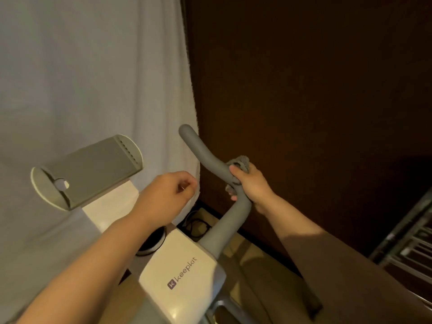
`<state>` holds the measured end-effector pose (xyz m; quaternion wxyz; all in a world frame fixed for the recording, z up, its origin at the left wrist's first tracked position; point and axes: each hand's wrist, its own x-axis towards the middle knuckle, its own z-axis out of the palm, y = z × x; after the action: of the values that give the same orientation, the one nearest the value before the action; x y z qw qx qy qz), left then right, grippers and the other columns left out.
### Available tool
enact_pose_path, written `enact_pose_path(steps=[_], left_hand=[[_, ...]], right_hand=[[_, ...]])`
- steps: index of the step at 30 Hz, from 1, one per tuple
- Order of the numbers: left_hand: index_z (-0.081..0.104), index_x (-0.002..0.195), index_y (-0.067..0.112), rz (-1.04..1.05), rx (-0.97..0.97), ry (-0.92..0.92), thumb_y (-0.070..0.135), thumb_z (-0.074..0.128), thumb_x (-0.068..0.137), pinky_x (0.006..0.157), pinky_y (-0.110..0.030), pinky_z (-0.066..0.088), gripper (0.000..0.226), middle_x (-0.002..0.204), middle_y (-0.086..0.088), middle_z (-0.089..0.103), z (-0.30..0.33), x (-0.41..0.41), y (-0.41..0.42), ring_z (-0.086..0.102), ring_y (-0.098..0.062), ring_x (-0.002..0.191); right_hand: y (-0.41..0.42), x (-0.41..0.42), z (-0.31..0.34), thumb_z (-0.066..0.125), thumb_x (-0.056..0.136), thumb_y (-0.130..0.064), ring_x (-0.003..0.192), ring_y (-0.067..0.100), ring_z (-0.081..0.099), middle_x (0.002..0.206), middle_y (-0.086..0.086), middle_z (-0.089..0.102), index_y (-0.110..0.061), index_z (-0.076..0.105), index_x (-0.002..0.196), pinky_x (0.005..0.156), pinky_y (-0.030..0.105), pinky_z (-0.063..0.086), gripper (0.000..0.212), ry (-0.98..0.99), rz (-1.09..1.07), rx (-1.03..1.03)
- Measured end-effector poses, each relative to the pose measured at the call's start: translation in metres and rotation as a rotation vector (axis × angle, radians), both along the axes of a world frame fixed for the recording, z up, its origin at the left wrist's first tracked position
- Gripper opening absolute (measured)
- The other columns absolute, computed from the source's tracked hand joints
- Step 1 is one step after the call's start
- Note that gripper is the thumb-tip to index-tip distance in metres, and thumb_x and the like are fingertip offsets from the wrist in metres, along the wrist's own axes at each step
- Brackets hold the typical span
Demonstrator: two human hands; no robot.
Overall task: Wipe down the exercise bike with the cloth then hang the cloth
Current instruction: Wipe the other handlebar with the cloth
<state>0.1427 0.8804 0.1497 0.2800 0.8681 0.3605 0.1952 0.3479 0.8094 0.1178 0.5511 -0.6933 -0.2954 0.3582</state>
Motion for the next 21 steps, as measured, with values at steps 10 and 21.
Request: enact_pose_path(steps=[10,21], left_hand=[[0.064,0.108,0.036,-0.155,0.447,0.151,0.032,0.051,0.096,0.07,-0.029,0.051,0.018,0.098,0.017,0.067,-0.023,-0.002,-0.05,0.061,-0.008,0.079],[0.061,0.1,0.036,-0.233,0.357,0.295,0.04,0.039,0.1,0.072,-0.033,0.05,0.022,0.093,0.014,0.066,-0.017,-0.003,-0.052,0.059,-0.007,0.079]], right_hand=[[-0.02,-0.021,-0.023,0.05,0.097,-0.043,0.114,0.024,0.057,0.13,0.007,0.055,-0.018,0.032,0.145,0.101,0.042,0.046,0.057,0.17,-0.279,0.084],[-0.055,-0.04,-0.024,0.053,0.097,-0.024,0.134,0.013,0.035,0.145,-0.003,0.034,-0.013,0.048,0.139,0.113,0.034,0.034,0.043,-0.629,-0.056,0.16]])
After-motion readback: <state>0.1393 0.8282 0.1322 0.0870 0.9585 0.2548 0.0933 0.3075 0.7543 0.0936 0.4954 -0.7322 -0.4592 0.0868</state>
